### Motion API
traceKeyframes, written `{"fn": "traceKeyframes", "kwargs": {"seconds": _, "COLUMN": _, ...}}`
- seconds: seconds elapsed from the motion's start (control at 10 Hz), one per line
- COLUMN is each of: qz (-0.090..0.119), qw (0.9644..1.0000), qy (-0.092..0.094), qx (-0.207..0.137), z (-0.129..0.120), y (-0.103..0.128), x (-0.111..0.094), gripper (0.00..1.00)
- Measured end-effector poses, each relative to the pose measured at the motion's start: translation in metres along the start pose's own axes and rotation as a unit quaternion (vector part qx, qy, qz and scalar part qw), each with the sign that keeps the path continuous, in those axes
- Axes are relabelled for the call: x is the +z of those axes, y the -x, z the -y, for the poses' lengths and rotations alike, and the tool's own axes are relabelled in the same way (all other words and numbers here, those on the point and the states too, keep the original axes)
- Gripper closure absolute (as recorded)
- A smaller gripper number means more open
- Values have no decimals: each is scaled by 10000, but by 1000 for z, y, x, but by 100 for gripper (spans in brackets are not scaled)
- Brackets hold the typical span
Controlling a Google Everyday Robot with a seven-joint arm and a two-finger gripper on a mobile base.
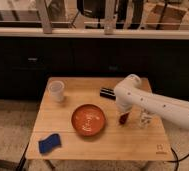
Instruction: Place the pepper in the ceramic bowl
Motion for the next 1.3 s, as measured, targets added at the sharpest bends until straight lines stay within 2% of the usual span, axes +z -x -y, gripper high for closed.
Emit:
{"fn": "traceKeyframes", "kwargs": {"seconds": 0.1, "qz": -20, "qw": 10000, "qy": 14, "qx": -47, "z": 2, "y": 5, "x": -1, "gripper": 98}}
{"fn": "traceKeyframes", "kwargs": {"seconds": 0.5, "qz": -81, "qw": 9997, "qy": 5, "qx": -237, "z": 5, "y": -1, "x": -11, "gripper": 98}}
{"fn": "traceKeyframes", "kwargs": {"seconds": 0.8, "qz": -65, "qw": 9996, "qy": -34, "qx": -260, "z": 17, "y": 20, "x": -11, "gripper": 98}}
{"fn": "traceKeyframes", "kwargs": {"seconds": 1.0, "qz": -52, "qw": 9996, "qy": -71, "qx": -264, "z": 19, "y": 21, "x": -11, "gripper": 87}}
{"fn": "traceKeyframes", "kwargs": {"seconds": 1.3, "qz": -16, "qw": 9996, "qy": -96, "qx": -273, "z": 6, "y": -10, "x": -9, "gripper": 55}}
